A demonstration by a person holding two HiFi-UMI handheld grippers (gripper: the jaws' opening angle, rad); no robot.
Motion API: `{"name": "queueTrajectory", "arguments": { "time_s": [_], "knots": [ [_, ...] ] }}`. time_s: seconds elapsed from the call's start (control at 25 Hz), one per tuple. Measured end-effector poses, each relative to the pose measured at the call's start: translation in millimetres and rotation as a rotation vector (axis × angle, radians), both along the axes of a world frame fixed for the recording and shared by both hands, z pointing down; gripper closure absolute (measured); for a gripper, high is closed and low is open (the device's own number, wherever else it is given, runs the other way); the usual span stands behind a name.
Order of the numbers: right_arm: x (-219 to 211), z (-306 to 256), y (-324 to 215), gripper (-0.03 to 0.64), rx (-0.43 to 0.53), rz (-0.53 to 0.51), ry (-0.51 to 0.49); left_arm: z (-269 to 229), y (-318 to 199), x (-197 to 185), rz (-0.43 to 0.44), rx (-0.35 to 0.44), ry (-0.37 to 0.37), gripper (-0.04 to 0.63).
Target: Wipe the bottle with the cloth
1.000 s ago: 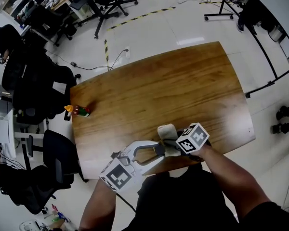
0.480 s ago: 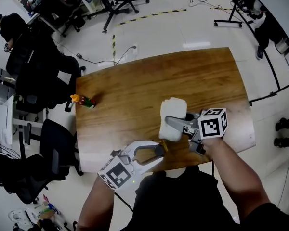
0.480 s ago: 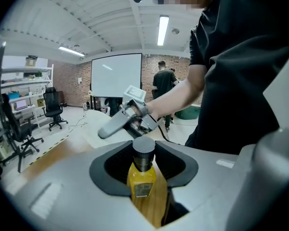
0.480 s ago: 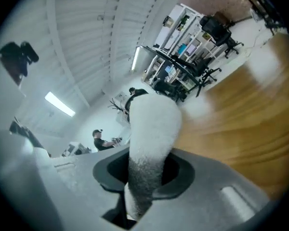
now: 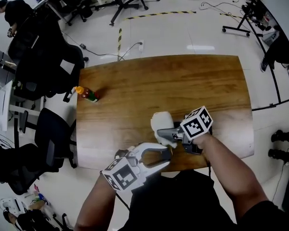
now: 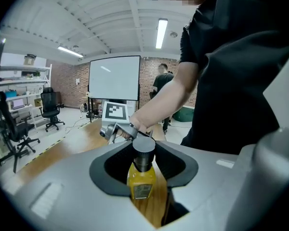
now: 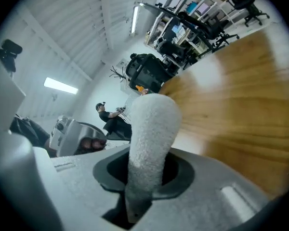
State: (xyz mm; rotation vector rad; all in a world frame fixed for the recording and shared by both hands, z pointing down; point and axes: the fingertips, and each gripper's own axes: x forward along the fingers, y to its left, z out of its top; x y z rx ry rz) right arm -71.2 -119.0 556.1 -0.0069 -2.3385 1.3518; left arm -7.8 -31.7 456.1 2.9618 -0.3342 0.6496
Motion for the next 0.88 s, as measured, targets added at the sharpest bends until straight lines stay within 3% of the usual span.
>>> {"name": "queueTrajectory", "arguments": {
  "time_s": [0.32,0.64,0.76,0.88],
  "knots": [
    [-0.7,45.5,7.2,0.537,0.141,-0.12,0.146,-1.7,-2.5,0.7,-0.012,-0.01,0.016,0.436],
    [0.1,68.8,3.7,0.538,0.352,-0.159,0.305,-1.8,-5.4,0.9,-0.071,0.001,0.021,0.436],
    [3.5,70.0,-6.5,0.537,0.417,-0.092,0.337,-1.8,-9.3,-0.5,-0.12,0.005,0.035,0.433],
    [20.7,50.7,-24.6,0.537,0.429,0.072,0.315,-1.4,-14.1,-2.0,-0.179,0.011,0.052,0.433]
  ]
}}
